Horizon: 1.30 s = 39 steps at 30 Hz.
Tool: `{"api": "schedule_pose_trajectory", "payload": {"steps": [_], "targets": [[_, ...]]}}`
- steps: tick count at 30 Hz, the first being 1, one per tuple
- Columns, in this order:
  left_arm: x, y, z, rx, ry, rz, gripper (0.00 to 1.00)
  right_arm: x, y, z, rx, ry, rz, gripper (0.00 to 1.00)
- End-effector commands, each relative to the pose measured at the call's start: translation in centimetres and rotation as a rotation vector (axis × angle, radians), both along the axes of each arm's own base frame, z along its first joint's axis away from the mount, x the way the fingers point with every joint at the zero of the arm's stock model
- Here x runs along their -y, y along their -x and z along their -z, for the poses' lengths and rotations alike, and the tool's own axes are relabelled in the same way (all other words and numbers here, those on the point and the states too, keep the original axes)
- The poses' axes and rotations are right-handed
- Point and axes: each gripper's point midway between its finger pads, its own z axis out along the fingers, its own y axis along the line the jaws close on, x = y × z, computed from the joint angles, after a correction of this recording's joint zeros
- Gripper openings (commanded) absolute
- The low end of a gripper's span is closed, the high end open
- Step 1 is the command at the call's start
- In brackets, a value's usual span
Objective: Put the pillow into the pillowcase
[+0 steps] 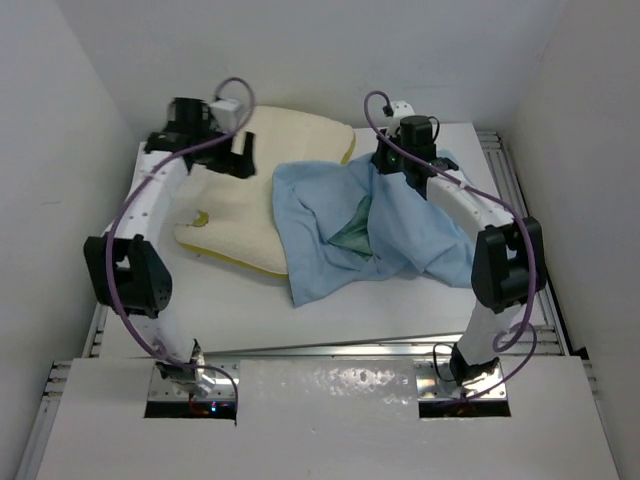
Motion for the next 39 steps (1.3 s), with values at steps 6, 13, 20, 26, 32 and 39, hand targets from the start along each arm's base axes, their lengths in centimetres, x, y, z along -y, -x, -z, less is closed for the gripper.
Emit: {"api": "schedule_pose_trajectory", "payload": {"steps": [6,13,20,26,32,39], "targets": [[-11.6,0.5,6.6,-0.137,-0.13,-0.283,1.0,3.1,-2.4,-2.9,0.019,0.047,0.054,0.0],[-12.4,-3.2,10.0,-0.175,-0.036,-0.277,1.0,3.1,-0.4,-4.0,0.039,0.046,0.011,0.0],[-10.0,-4.3,17.5,-0.343,-0.051,-0.209,1.0,3.8,0.8,-2.8,0.015,0.082,0.017,0.0],[-6.2,0.2,21.8,-0.466,-0.178,-0.077,0.67,5.0,1.6,-2.7,0.02,0.114,0.053,0.0],[-13.0,-0.8,16.7,-0.357,-0.207,-0.225,0.0,5.4,2.0,-3.5,0.035,0.123,0.063,0.0],[-18.0,1.6,-1.5,0.274,-0.696,-0.135,0.0,7.3,3.0,-4.3,0.045,0.221,0.101,0.0]]}}
